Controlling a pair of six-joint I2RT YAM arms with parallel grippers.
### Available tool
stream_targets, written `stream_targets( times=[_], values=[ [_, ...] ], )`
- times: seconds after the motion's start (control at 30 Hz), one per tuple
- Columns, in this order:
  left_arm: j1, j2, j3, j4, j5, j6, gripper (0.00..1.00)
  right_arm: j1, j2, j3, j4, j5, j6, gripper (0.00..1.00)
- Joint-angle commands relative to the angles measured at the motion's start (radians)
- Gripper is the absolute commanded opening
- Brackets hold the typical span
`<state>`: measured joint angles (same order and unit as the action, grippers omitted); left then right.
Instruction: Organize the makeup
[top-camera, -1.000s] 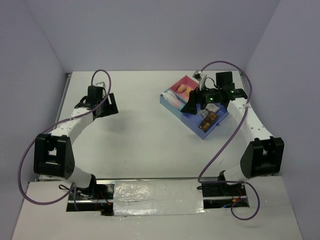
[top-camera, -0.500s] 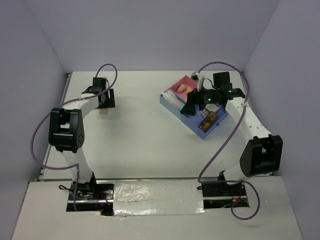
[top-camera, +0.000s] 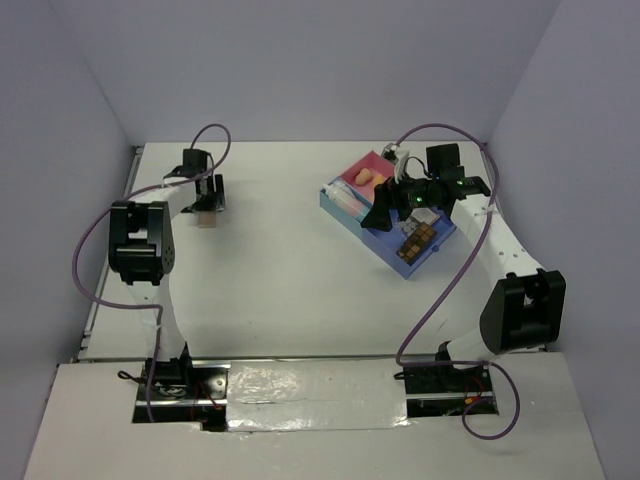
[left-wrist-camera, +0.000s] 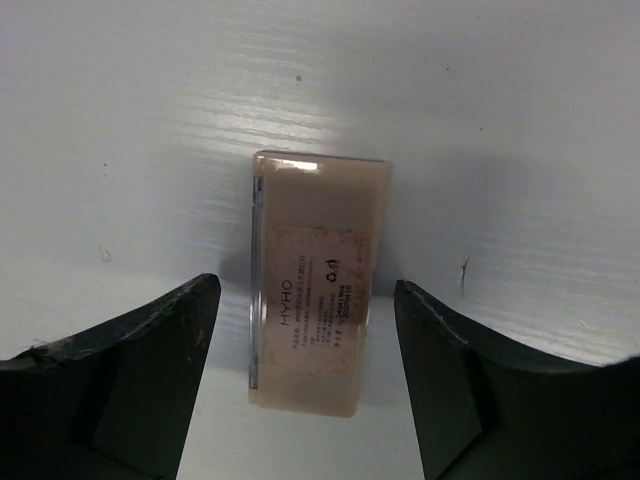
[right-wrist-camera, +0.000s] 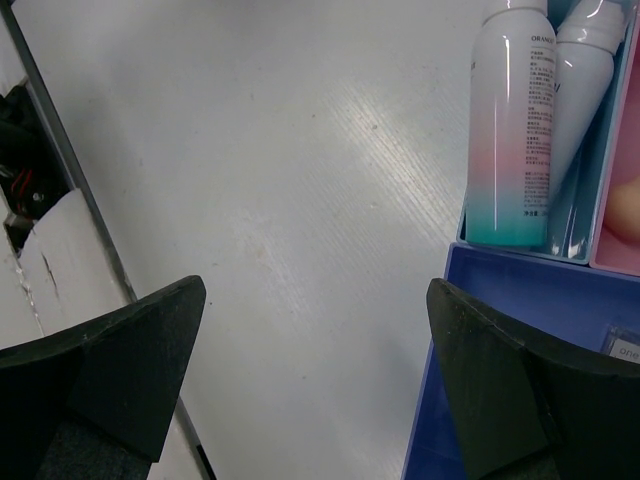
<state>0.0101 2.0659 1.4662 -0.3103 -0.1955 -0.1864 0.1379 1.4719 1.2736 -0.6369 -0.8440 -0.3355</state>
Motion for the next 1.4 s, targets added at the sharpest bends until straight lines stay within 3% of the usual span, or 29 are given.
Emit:
stream_targets(
  times=[0.0,0.17,0.27,0.47,0.5,0.67,0.8,0.9,1.0,1.03,1.13,1.2,1.37],
  values=[
    [0.028,0.026,0.028,-0.009,0.041,0.004,0.82,0.003,-0.018,0.038,-0.009,-0.001,-0.016,1.00],
    [0.047,0.037,0.000,0.000,0.085,-0.018,0.75,0.002,-0.022,0.030,-0.009,-0.001,-0.017,0.99],
    [0.062,0.034,-0.029,0.013,0.111,-0.031,0.65,0.002,-0.025,0.029,-0.009,-0.001,-0.017,1.00],
    [0.094,0.004,-0.089,0.043,0.180,-0.062,0.26,0.002,-0.025,0.032,-0.010,-0.006,-0.019,1.00],
    [0.099,-0.006,-0.101,0.048,0.186,-0.067,0.23,0.002,-0.028,0.032,-0.012,-0.006,-0.020,1.00],
    [0.106,-0.114,-0.139,0.100,0.332,-0.105,0.08,0.003,-0.036,0.032,-0.018,-0.009,-0.028,1.00],
    [0.099,-0.225,-0.205,0.184,0.540,-0.156,0.05,0.000,-0.041,0.038,-0.020,0.003,-0.031,0.98],
    [0.039,-0.320,-0.251,0.246,0.672,-0.197,0.03,-0.014,-0.042,0.049,-0.010,0.010,-0.016,0.87],
    [-0.025,-0.366,-0.314,0.354,0.780,-0.275,0.00,-0.041,-0.045,0.059,-0.010,0.006,-0.004,0.63],
    [-0.085,-0.392,-0.334,0.393,0.801,-0.300,0.00,-0.050,-0.047,0.067,-0.010,0.009,0.004,0.50],
    [-0.212,-0.420,-0.380,0.531,0.838,-0.390,0.00,-0.089,-0.062,0.084,-0.007,0.028,0.021,0.26],
    [-0.306,-0.412,-0.395,0.655,0.849,-0.474,0.00,-0.124,-0.082,0.092,0.000,0.033,0.036,0.21],
    [-0.478,-0.318,-0.315,0.823,0.838,-0.616,0.00,-0.224,-0.134,0.084,0.028,0.049,0.061,0.21]
  ],
)
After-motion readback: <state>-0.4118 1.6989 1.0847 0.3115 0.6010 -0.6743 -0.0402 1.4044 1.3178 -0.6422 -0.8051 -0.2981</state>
